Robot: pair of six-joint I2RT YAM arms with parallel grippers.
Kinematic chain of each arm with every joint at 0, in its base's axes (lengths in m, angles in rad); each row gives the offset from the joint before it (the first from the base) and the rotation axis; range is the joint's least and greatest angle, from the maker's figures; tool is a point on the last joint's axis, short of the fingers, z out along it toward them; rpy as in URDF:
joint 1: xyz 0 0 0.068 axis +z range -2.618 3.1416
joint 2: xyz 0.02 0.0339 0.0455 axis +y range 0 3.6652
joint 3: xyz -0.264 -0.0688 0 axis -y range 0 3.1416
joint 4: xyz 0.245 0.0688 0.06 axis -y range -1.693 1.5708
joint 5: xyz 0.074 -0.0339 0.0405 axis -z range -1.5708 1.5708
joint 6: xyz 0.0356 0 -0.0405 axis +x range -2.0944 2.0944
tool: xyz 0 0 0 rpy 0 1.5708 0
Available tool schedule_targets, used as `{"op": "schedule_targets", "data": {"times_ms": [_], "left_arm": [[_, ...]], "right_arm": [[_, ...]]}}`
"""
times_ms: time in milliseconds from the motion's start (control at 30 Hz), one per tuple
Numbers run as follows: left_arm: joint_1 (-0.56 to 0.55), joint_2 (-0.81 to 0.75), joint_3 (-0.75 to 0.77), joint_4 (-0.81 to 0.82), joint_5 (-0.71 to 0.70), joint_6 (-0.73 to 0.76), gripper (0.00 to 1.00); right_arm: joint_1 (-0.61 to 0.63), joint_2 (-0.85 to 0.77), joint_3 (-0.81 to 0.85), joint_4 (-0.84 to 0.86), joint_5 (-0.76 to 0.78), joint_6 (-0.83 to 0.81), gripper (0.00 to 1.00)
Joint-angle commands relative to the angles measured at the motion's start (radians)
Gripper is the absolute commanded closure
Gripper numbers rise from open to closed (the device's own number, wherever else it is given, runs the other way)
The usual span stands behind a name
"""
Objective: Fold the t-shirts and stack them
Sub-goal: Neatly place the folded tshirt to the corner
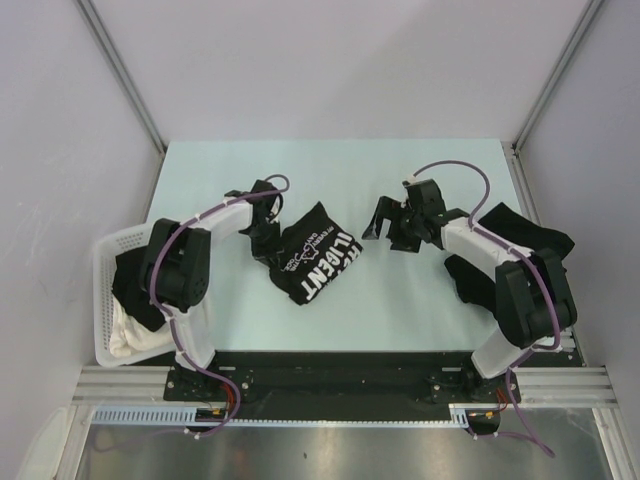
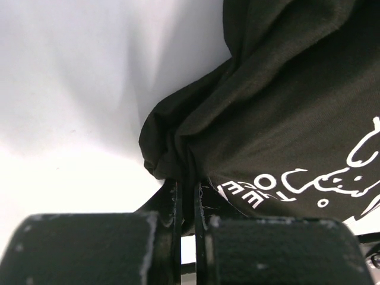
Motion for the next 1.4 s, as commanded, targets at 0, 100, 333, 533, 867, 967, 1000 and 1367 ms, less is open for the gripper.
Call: {"op": "schedule_targets", "data": {"times_ms": [0, 100, 333, 533, 867, 967, 1000, 1367], "left_arm": [[0.002, -0.058, -0.017, -0.049, -0.044, 0.031, 1.0], [0.004, -0.065, -0.022, -0.05, -0.035, 0.026, 1.0], [-0.004, -0.069, -0.005, -0.067, -0.041, 0.025, 1.0], [-0.004, -0.074, 0.0, -0.077, -0.046, 0.025, 1.0], [-0.013, -0.08, -0.002, -0.083, -0.054, 0.025, 1.0], [-0.016, -0.081, -0.005, -0.081, -0.054, 0.022, 1.0], [-0.016, -0.081, -0.006, -0.08, -0.054, 0.022, 1.0], [-0.021, -0.077, -0.003, -0.07, -0.046, 0.014, 1.0]], "right_arm": [[0.024, 0.032, -0.011, 0.159, -0.01, 0.04, 0.0], [0.036, 0.059, -0.022, 0.214, -0.016, 0.057, 0.0], [0.065, 0.118, -0.076, 0.386, -0.036, 0.106, 0.0], [0.07, 0.161, -0.11, 0.454, -0.051, 0.123, 0.0], [0.07, 0.231, -0.136, 0.55, -0.092, 0.141, 0.04], [0.072, 0.262, -0.137, 0.586, -0.112, 0.16, 0.07], [0.075, 0.265, -0.137, 0.59, -0.114, 0.166, 0.07], [0.095, 0.26, -0.139, 0.523, -0.119, 0.157, 0.08]]}}
